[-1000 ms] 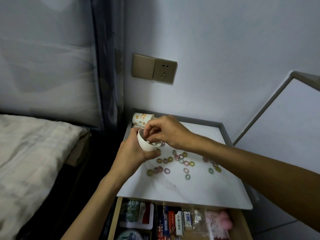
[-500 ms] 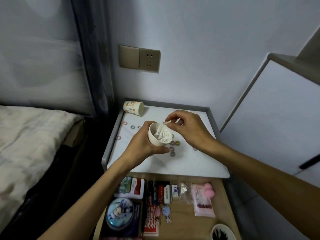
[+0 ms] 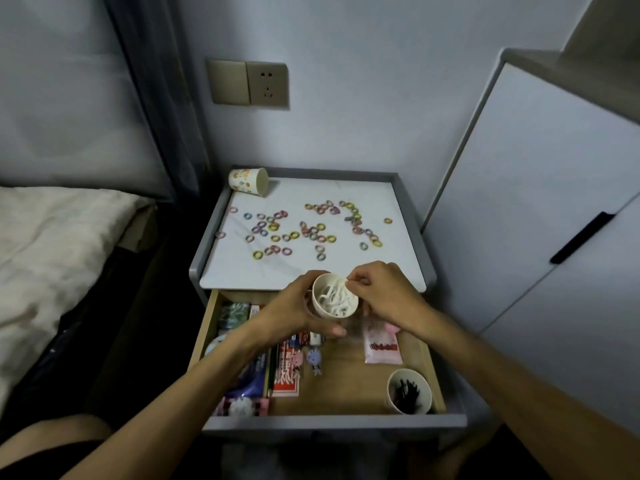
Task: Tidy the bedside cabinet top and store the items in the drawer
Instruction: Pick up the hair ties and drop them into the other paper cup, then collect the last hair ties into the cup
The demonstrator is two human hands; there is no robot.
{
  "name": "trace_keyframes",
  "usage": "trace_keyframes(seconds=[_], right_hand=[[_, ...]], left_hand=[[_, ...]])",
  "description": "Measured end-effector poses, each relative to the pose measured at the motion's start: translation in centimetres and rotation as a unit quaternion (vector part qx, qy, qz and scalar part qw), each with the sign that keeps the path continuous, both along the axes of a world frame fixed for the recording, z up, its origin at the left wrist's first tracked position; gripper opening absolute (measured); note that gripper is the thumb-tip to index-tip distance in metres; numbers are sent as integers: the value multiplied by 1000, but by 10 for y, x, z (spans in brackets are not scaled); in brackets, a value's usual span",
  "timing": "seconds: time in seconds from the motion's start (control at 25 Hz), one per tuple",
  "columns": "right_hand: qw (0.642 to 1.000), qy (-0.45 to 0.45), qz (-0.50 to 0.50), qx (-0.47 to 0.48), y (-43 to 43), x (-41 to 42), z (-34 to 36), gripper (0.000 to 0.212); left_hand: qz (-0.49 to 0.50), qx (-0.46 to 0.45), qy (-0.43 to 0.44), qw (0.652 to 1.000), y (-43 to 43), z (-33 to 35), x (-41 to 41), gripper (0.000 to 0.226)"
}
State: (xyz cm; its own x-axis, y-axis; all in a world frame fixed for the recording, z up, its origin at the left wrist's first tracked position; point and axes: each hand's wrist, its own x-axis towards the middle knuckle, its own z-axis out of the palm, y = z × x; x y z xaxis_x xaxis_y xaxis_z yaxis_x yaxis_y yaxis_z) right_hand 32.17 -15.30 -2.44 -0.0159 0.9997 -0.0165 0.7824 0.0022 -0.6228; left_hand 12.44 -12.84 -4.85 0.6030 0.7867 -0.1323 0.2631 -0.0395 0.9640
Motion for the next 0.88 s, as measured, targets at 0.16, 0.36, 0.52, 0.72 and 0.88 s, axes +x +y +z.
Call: trace_keyframes(seconds=[0.16, 0.36, 0.52, 0.72, 0.88], right_hand=[[997, -69, -1, -27, -27, 16, -37, 16], [993, -70, 35, -88, -48, 27, -76, 19], [992, -44, 46, -111, -48, 42, -82, 22], [996, -6, 22, -91, -38, 53, -77, 21], [995, -13, 29, -93, -41, 52, -77, 22]], left_hand=[[-23, 61, 159, 985, -22, -17, 13, 29], [-56, 107, 293, 949, -33, -49, 45, 18], [-83, 89, 317, 941, -39, -73, 56, 23], [-107, 110, 345, 926, -49, -87, 65, 25], [-128, 126, 345, 921, -51, -91, 69, 24]])
